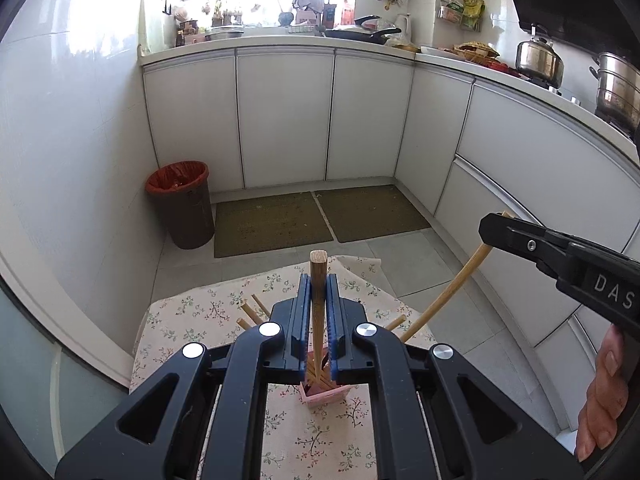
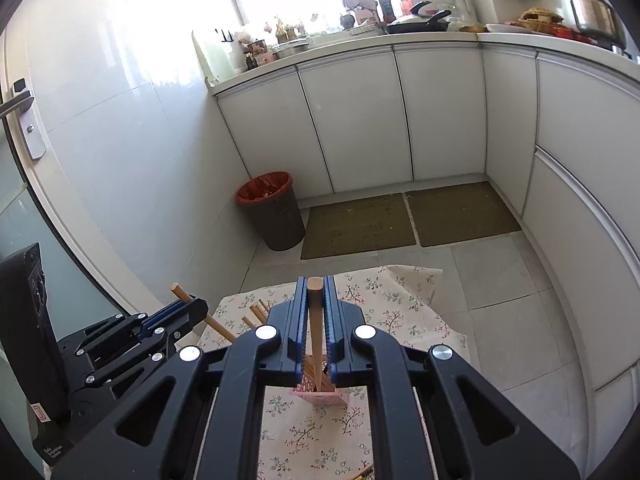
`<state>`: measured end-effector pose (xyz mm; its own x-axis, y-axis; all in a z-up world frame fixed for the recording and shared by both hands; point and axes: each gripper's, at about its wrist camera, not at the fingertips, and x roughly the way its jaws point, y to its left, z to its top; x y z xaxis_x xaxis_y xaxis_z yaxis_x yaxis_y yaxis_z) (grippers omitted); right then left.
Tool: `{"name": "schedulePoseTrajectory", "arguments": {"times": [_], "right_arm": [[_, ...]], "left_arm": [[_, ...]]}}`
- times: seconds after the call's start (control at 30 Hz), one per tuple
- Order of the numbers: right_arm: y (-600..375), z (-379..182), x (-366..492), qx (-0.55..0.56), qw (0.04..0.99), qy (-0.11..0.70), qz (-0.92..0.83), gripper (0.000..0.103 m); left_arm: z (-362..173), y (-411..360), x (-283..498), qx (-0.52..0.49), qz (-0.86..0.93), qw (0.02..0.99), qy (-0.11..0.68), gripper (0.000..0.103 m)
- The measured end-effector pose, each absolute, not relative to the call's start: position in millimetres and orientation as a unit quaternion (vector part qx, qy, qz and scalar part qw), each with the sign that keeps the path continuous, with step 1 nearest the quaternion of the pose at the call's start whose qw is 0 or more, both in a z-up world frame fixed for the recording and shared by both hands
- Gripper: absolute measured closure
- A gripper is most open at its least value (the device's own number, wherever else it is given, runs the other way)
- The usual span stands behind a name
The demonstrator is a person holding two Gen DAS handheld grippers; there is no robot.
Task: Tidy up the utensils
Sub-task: 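Carry both held chopsticks over the pink basket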
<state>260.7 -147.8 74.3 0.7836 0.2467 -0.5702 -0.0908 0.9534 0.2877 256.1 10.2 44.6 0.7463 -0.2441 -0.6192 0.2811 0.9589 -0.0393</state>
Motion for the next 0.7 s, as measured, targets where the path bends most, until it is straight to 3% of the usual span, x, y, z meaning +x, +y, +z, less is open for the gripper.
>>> {"name": "schedulePoseTrajectory", "arguments": {"times": [0.13, 0.17, 0.23, 0.7], "right_arm": [[-147.2, 53.8, 278.8, 0.123, 0.931, 0.331, 0.09, 0.095], [-146.8, 49.6, 281.9, 0.122, 0.93, 0.334, 0.089, 0.095], [-147.1, 42.1, 288.6, 0.126, 0.927, 0.341, 0.089, 0.095], [-129.1, 5.2, 314.6, 0.124, 0.917, 0.366, 0.097, 0.094]], "left_arm": [[17.7, 9.0, 272.5, 0.027, -0.14, 0.926, 0.349, 0.094], [10.5, 8.4, 274.9, 0.028, -0.146, 0.921, 0.359, 0.08], [4.0, 13.0, 275.3, 0.019, -0.144, 0.922, 0.359, 0.062], [19.1, 58.0, 265.6, -0.04, -0.102, 0.939, 0.325, 0.059]]}}
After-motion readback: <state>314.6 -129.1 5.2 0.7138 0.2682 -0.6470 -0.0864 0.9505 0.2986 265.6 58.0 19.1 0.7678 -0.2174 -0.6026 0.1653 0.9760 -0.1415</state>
